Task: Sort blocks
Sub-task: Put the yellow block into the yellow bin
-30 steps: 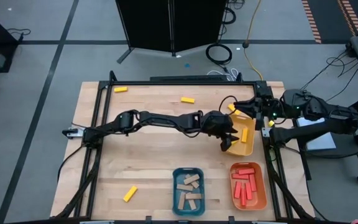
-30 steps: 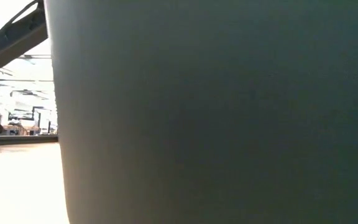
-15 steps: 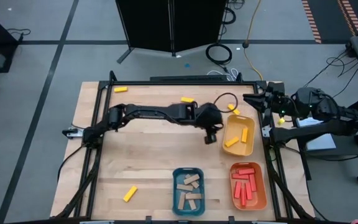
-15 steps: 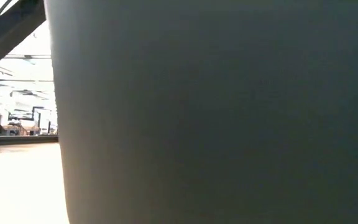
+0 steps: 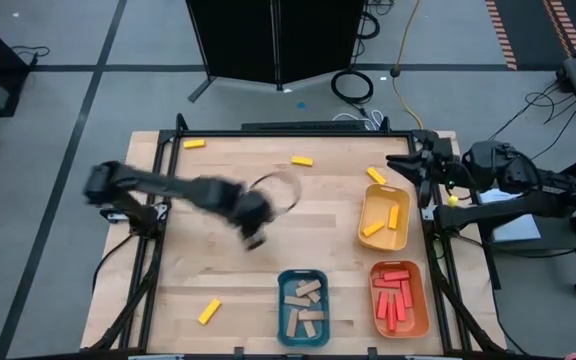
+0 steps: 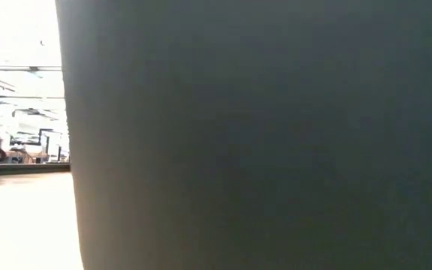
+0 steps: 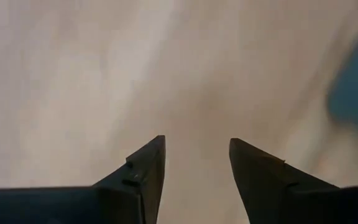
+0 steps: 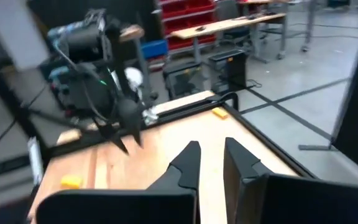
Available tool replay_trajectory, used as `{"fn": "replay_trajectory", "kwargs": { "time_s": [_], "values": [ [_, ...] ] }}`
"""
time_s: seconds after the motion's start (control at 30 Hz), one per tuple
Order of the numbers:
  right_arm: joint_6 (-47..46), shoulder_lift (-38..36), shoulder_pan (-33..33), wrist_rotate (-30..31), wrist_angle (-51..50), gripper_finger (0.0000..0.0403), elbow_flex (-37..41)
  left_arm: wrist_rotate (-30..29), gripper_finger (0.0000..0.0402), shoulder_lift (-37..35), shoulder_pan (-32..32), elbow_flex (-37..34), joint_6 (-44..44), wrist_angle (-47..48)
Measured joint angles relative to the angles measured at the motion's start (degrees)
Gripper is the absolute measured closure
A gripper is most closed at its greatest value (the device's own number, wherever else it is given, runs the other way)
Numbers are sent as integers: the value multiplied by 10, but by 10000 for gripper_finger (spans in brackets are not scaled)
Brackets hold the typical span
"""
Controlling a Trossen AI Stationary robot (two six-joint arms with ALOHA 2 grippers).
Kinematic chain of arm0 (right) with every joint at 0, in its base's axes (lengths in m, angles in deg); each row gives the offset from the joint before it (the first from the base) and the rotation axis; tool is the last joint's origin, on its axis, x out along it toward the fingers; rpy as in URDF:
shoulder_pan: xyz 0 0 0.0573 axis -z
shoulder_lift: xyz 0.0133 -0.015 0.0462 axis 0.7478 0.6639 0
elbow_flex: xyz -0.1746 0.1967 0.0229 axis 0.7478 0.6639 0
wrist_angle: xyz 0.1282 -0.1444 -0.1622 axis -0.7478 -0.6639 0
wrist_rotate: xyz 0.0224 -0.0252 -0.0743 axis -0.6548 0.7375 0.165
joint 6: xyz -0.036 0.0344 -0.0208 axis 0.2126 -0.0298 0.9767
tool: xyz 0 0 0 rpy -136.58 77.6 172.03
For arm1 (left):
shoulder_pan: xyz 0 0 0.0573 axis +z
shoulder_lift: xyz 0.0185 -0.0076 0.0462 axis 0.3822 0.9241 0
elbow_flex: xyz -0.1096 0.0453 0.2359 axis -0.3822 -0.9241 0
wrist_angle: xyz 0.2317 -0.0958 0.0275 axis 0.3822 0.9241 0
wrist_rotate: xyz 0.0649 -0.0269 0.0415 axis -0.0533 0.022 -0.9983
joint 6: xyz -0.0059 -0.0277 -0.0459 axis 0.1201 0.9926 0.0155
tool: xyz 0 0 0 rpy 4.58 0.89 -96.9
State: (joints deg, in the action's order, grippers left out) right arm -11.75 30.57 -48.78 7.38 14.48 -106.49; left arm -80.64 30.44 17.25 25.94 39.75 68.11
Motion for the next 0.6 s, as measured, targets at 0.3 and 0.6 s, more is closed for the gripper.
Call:
{"fn": "replay_trajectory", "kwargs": {
  "time_s": [0.3,0.6],
  "values": [
    [78,41,-1,-80,3,403,0,210,226,-45,-239,-137,481,21],
    [25,98,-1,-81,38,403,0,250,226,51,-325,-156,577,-77]
  ]
}}
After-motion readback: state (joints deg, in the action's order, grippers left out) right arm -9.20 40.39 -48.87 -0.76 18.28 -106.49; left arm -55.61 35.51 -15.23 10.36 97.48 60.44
